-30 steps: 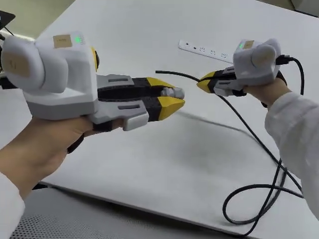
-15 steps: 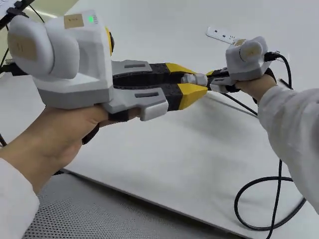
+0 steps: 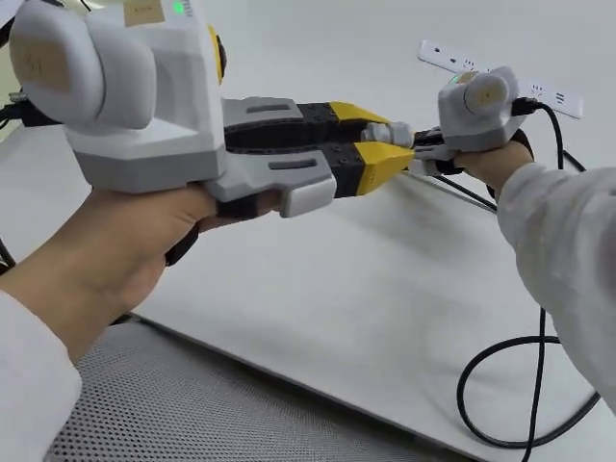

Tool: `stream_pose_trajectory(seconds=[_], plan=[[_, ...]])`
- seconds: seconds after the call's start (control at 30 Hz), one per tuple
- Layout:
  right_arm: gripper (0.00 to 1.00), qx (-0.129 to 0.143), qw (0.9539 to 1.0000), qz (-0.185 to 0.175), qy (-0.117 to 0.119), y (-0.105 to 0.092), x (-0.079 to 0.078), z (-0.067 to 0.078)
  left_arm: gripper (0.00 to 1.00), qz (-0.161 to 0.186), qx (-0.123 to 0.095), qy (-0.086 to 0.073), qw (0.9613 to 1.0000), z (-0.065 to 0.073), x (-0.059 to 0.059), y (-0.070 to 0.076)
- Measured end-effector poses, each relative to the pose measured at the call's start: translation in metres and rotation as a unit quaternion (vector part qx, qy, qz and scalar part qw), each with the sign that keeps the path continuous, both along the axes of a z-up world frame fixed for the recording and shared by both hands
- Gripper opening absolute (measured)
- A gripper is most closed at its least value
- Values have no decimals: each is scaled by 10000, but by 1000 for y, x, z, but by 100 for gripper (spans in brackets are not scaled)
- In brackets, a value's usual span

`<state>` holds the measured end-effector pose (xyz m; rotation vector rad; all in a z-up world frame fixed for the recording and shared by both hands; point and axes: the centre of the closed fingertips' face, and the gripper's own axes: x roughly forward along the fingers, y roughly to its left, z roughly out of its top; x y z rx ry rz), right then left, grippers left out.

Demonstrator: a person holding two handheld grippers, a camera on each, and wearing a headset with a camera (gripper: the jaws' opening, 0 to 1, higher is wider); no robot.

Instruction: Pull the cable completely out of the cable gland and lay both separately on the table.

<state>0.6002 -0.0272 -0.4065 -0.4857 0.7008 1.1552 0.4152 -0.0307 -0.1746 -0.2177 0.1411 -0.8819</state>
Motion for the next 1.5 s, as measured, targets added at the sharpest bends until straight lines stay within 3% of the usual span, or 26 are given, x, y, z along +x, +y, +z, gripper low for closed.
stream_pose_trajectory(seconds=[0.37, 0.47, 0.53, 0.6, 0.7, 0.83, 1.0, 1.13, 1.23, 1.33, 1.4, 1.43, 1.5], plan=[[8, -8, 9999, -107, 114, 3, -5, -3, 17, 122, 27, 76, 9999, -4, 3, 9], [9, 375, 9989, -189, 191, 13, -7, 9, 17, 134, 39, 97, 9999, -5, 4, 11], [11, 429, 9988, -214, 112, 15, -7, 18, 17, 141, 44, 104, 9998, -5, 4, 12], [12, 587, 9979, -268, -25, 17, -6, 31, 17, 138, 40, 108, 9998, -5, 5, 12], [14, 1048, 9936, -400, -130, 20, -7, 63, 17, 129, 23, 115, 9998, -6, 6, 14], [20, 1699, 9830, -538, -441, 13, -12, 122, 17, 69, -7, 118, 9999, -5, 5, 13], [32, 2225, 9681, -481, -1049, -9, -33, 201, 17, -6, 60, 139, 9999, -7, 2, 7], [34, 2478, 9603, -491, -1180, -31, -60, 237, 17, -67, 104, 215, 9997, -12, 1, 2], [44, 2475, 9596, -583, -1203, -49, -76, 246, 17, -44, 194, 328, 9993, -20, 2, 1], [53, 2169, 9640, -581, -1424, -73, -93, 244, 17, 0, 304, 551, 9980, -32, 3, 1], [57, 2008, 9667, -661, -1443, -89, -103, 241, 17, -96, 613, 683, 9957, -45, 3, 1], [58, 1995, 9660, -741, -1467, -100, -110, 241, 17, -206, 871, 610, 9941, -51, 5, -1], [59, 1966, 9650, -988, -1426, -122, -120, 237, 17, -354, 1046, 581, 9922, -56, 9, -8]])
